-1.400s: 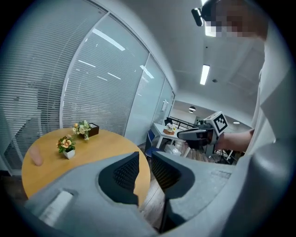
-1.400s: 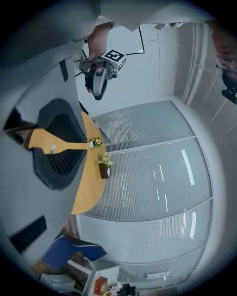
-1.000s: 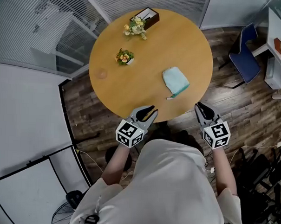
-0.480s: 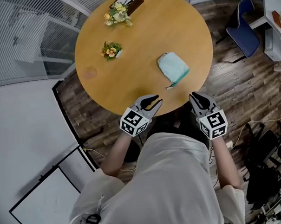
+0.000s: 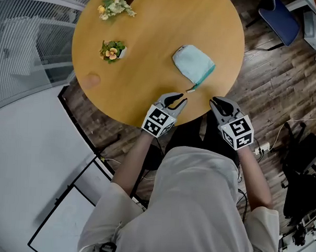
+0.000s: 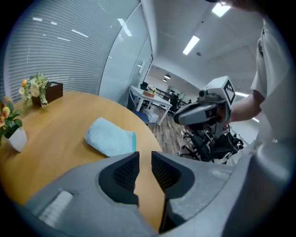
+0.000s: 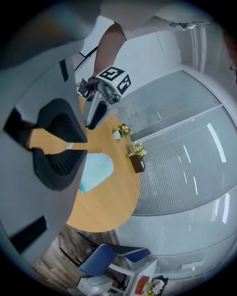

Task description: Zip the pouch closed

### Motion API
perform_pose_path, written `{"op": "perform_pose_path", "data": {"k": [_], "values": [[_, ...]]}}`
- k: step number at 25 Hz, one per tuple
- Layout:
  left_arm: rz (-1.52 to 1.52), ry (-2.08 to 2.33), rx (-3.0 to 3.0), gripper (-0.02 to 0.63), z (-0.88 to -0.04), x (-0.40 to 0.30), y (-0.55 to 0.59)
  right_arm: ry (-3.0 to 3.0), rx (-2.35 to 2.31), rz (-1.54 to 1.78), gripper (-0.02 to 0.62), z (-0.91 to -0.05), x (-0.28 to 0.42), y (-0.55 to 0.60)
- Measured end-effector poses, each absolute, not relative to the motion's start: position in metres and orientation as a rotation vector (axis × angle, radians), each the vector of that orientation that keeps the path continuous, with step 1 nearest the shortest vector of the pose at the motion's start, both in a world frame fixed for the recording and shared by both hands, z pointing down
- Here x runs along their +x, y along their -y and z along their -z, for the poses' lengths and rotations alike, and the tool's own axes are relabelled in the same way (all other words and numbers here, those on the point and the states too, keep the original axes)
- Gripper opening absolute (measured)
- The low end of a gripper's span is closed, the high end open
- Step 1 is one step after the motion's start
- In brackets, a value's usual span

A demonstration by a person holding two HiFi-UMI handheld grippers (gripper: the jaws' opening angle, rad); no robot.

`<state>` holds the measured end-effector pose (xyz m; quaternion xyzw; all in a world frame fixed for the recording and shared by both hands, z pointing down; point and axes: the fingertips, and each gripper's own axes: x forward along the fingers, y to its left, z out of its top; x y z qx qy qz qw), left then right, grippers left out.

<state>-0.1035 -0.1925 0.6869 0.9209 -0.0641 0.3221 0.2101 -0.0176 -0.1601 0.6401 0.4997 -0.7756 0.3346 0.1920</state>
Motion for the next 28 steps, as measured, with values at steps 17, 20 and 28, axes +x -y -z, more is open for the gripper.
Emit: {"op": "perform_pose_path", "data": {"k": [17, 20, 28], "values": [[-1.225, -0.045, 2.481, 0.061, -0.806, -0.089, 0.192, 2.151, 1.263, -1.104, 0.043, -0.741, -0.041, 0.173], [-1.234, -0.078, 2.447, 0.037, -0.812, -0.089, 0.192, 2.141, 1.241, -1.117, 0.043, -0.753, -0.043, 0.174], [-1.136, -0.172, 2.359, 0.023, -0.801, -0.082, 0.181, 2.137, 1.154, -1.143, 0.044, -0.775, -0.052, 0.169]]}}
